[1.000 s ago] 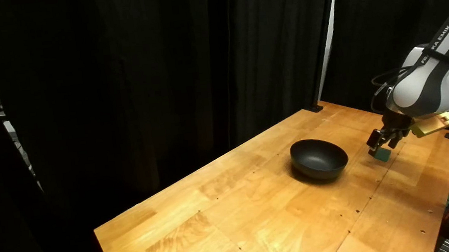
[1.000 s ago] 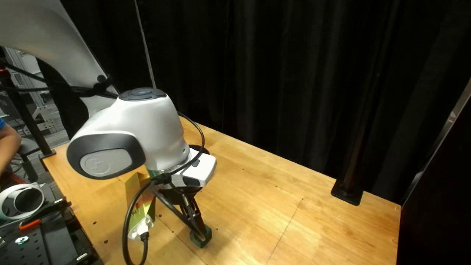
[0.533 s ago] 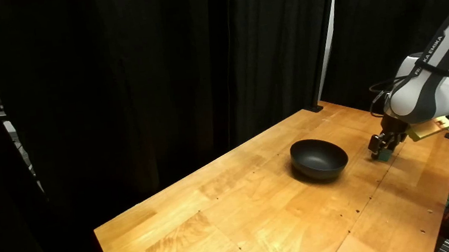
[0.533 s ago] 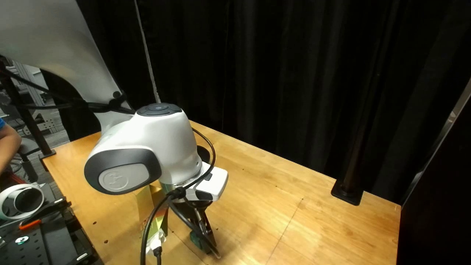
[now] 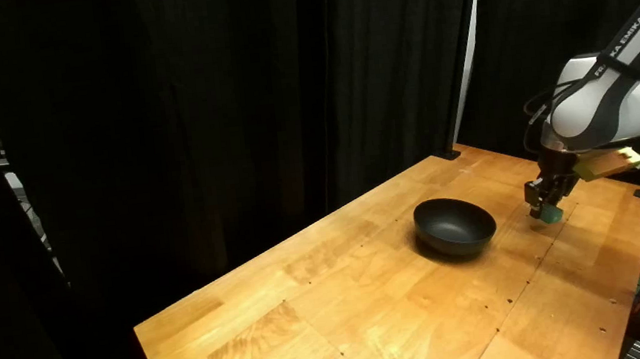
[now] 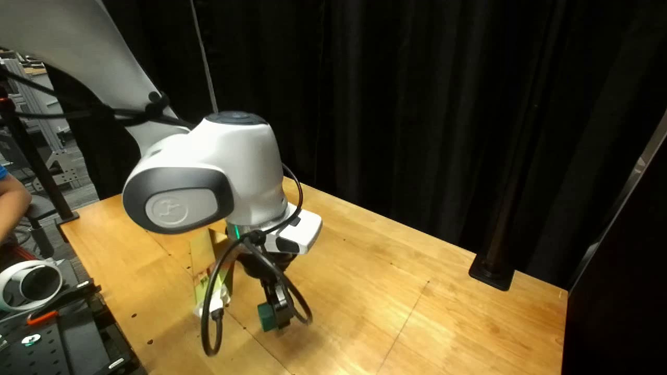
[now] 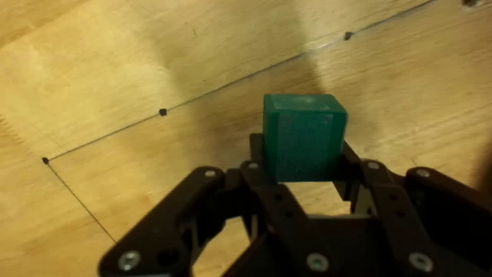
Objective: Put the block in the bowl
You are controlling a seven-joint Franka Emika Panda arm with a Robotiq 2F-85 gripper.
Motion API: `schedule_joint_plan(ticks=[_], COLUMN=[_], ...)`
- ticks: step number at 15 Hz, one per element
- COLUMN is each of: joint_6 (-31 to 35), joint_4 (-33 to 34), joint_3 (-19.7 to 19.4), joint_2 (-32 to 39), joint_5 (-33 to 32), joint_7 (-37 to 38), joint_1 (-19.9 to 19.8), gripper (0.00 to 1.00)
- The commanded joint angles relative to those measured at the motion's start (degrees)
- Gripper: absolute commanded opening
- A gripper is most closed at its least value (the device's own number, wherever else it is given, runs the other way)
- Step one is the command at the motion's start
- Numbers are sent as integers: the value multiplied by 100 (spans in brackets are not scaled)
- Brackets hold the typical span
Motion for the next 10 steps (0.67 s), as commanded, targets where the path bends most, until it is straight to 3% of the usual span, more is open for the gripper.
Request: schedule_joint_plan(ticks=[1, 3, 6, 9, 10], joint_6=[-492, -390, 33, 297, 467], joint_4=[-516, -705, -873, -748, -689], joint_3=[263, 670, 1330, 1723, 1802], joint_2=[-1251, -1679, -2012, -2209, -2175], joint_5=[105, 753, 2243, 3719, 4204], joint_7=[135, -59, -428, -872, -1114], joint_1=[153, 147, 282, 641, 776], gripper=[17, 17, 17, 17, 24])
